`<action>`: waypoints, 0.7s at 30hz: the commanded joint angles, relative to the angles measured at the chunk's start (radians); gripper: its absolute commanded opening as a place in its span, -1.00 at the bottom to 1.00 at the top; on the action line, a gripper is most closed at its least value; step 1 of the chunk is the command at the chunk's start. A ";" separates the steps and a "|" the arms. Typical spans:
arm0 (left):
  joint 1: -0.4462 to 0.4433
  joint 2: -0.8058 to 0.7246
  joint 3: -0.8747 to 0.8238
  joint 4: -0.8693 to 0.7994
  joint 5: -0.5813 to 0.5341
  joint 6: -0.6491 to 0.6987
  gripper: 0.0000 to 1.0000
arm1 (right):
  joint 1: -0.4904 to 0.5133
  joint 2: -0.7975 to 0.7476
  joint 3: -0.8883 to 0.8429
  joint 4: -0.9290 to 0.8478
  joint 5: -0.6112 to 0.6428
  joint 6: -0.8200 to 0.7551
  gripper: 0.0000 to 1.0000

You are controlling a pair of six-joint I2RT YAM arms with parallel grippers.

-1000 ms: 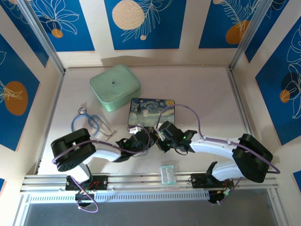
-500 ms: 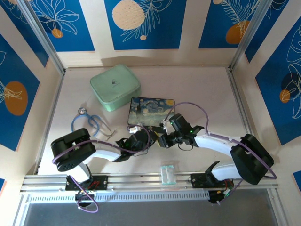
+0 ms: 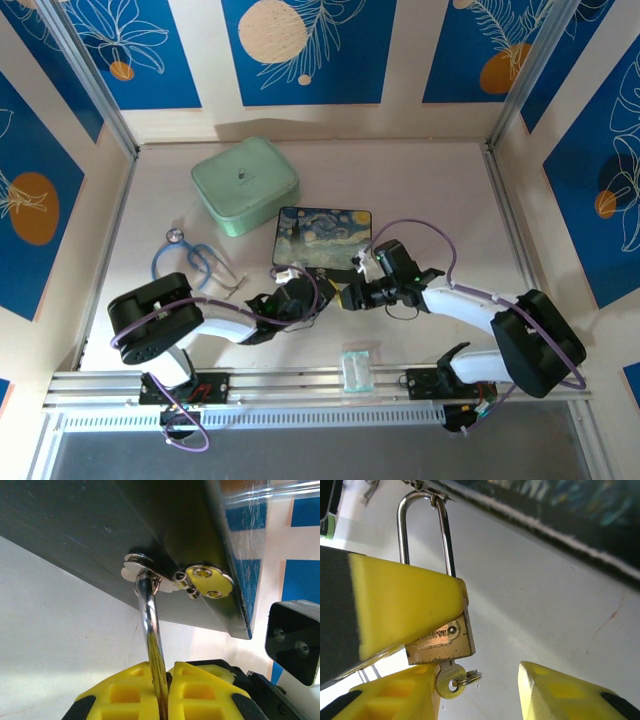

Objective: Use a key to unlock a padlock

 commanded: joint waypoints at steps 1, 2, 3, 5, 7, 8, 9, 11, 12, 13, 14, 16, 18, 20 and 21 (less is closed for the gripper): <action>-0.007 -0.016 -0.029 0.003 0.021 0.004 -1.00 | -0.031 -0.040 -0.016 0.007 0.061 0.025 -0.11; -0.007 -0.014 -0.029 0.002 0.019 0.004 -1.00 | -0.034 -0.048 -0.020 0.007 0.057 0.026 -0.11; -0.007 -0.016 -0.029 -0.001 0.018 0.003 -1.00 | -0.034 -0.055 -0.021 0.006 0.055 0.028 -0.10; -0.007 -0.016 -0.027 -0.004 0.017 0.004 -1.00 | -0.034 -0.066 -0.022 0.000 0.054 0.029 -0.09; -0.007 -0.019 -0.025 -0.018 0.012 0.009 -1.00 | -0.034 -0.079 -0.026 -0.009 0.058 0.031 -0.06; -0.007 -0.021 -0.023 -0.027 0.010 0.012 -1.00 | -0.034 -0.087 -0.031 -0.009 0.059 0.034 -0.04; -0.007 -0.022 -0.023 -0.037 0.007 0.014 -1.00 | -0.034 -0.095 -0.034 -0.008 0.057 0.038 -0.01; -0.007 -0.022 -0.021 -0.057 0.005 0.018 -1.00 | -0.033 -0.107 -0.039 -0.008 0.062 0.048 0.06; -0.007 -0.024 -0.019 -0.066 0.005 0.025 -1.00 | -0.030 -0.109 -0.039 -0.006 0.067 0.052 0.07; -0.007 -0.027 -0.015 -0.092 0.004 0.033 -1.00 | -0.028 -0.109 -0.038 -0.008 0.072 0.056 0.09; -0.008 -0.034 -0.008 -0.126 0.001 0.044 -1.00 | -0.023 -0.108 -0.034 -0.008 0.080 0.060 0.09; -0.005 -0.046 0.005 -0.204 -0.002 0.071 -1.00 | -0.012 -0.101 -0.025 -0.013 0.103 0.066 0.10; 0.000 -0.053 0.016 -0.269 0.004 0.101 -0.96 | -0.002 -0.094 -0.014 -0.026 0.143 0.077 0.10; 0.011 -0.056 0.028 -0.330 0.026 0.127 -0.92 | 0.004 -0.086 -0.004 -0.034 0.192 0.104 0.10; 0.016 -0.056 0.029 -0.348 0.036 0.140 -0.89 | 0.005 -0.083 -0.003 -0.035 0.212 0.119 0.10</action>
